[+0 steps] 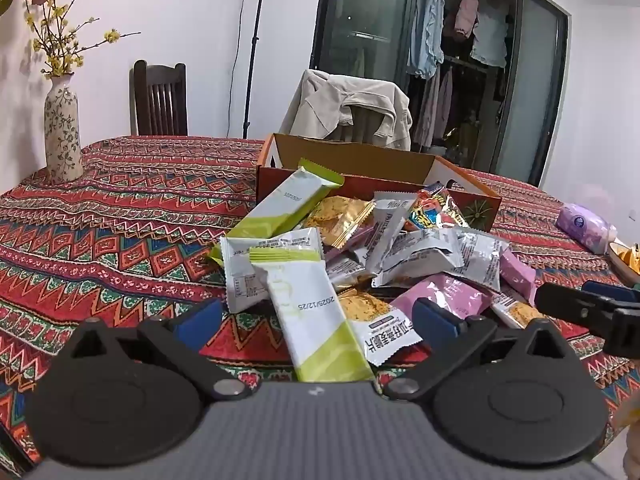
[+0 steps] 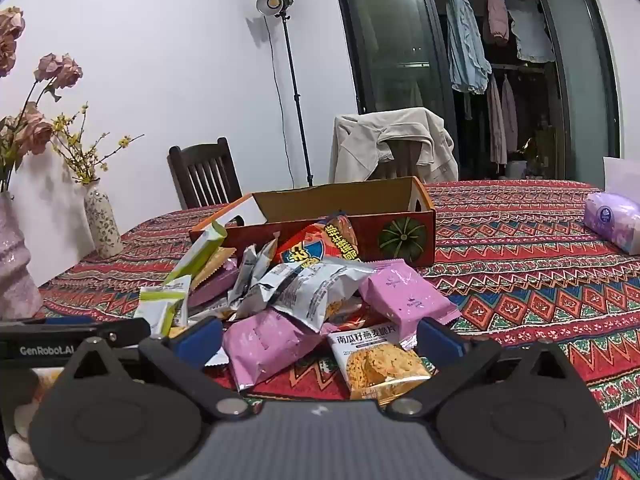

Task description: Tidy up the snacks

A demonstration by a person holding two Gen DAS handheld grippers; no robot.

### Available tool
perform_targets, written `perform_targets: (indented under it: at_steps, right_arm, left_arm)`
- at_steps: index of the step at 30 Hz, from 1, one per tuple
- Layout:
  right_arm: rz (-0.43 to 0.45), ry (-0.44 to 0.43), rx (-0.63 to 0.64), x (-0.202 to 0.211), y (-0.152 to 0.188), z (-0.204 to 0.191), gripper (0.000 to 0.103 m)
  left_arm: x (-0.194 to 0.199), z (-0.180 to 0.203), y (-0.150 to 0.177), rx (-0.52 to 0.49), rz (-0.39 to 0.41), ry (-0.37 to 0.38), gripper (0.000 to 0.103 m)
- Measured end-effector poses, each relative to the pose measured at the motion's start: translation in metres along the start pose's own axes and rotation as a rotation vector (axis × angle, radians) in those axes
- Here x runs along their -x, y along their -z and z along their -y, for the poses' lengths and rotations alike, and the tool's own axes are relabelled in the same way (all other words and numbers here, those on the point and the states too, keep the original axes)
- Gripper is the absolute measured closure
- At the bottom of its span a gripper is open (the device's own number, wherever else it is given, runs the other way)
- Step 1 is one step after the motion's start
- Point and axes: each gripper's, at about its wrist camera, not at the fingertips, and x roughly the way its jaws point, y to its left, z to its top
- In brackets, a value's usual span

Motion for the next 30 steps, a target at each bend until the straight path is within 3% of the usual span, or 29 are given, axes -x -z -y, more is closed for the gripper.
perform_targets:
  at_steps: [9, 30]
  right_arm:
    - [0.013, -0.011, 0.003, -0.008, 0.006, 0.002, 0.000]
    - [-0.003, -0.010, 0.004, -0.011, 0.005, 0.000, 0.000]
  left_arm:
    - [-0.012, -0.006, 0.002, 0.045, -0.016, 0.062, 0.000]
    - [-0.015, -0.006, 0.006, 0.055, -0.013, 0.072, 0.000]
